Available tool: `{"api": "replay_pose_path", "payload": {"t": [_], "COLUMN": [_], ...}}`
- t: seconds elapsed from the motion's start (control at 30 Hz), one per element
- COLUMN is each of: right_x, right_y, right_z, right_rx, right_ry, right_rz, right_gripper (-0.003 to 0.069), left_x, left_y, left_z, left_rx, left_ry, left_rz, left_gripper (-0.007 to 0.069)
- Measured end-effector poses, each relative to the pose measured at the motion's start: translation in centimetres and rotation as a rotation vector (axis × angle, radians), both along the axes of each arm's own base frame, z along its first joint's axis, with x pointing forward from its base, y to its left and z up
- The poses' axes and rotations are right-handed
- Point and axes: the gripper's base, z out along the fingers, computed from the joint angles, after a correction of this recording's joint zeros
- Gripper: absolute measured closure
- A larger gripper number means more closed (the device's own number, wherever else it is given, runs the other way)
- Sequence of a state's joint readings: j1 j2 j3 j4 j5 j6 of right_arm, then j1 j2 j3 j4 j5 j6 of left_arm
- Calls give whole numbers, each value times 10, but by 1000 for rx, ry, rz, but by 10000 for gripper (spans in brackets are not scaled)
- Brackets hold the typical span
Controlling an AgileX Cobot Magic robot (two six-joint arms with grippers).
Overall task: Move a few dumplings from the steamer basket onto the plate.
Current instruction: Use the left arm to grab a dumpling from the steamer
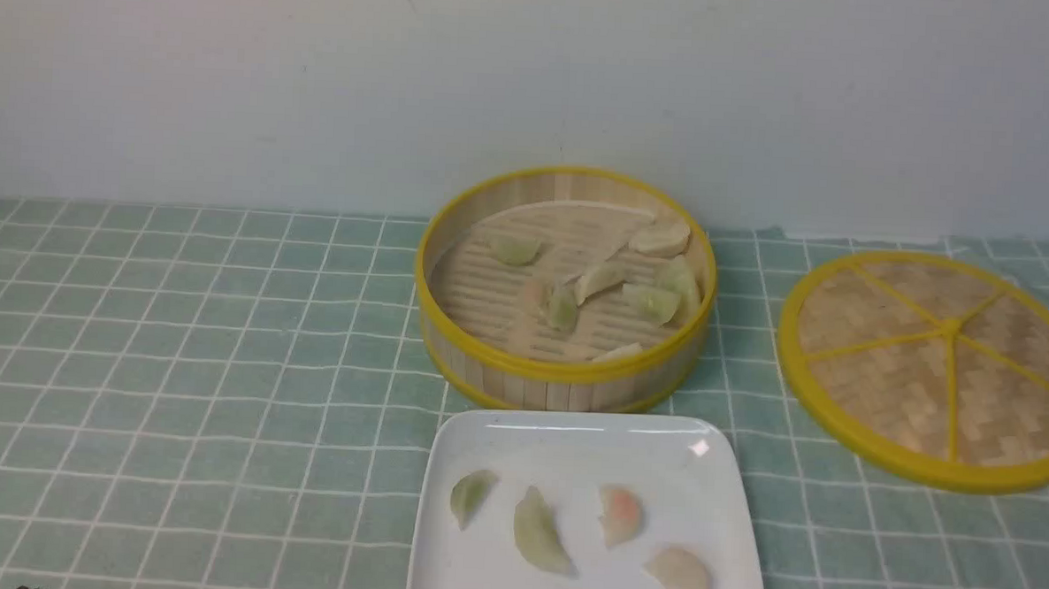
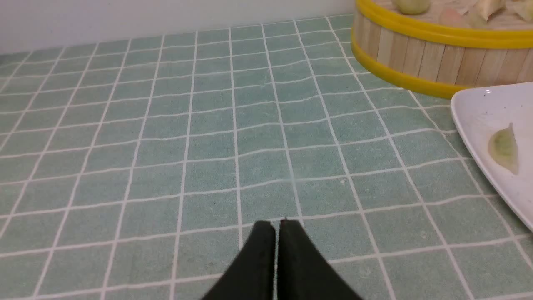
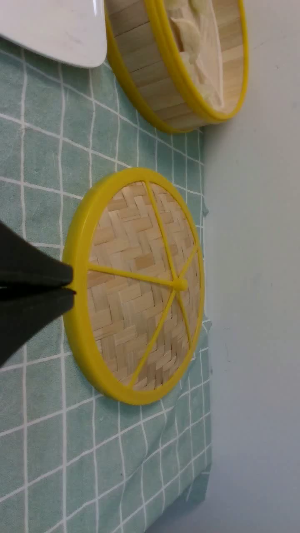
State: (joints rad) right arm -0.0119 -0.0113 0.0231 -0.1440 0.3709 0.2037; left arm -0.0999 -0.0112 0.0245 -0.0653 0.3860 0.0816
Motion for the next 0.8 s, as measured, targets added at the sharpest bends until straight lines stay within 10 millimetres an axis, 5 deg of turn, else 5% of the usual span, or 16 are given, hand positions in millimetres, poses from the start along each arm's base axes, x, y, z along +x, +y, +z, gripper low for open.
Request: {"api": "replay_pose_path", "payload": {"t": [0.8], "right_x": [0], "right_y": [0], "right_z": [0], "right_rx": [0], "right_ry": [0], "right_rz": [0], "right_gripper": [673], "left_x": [1], "left_y": [-1], "left_z": [1], "left_rx": [-70], "left_ry": [-16], "left_rz": [6], "left_gripper": [631]}}
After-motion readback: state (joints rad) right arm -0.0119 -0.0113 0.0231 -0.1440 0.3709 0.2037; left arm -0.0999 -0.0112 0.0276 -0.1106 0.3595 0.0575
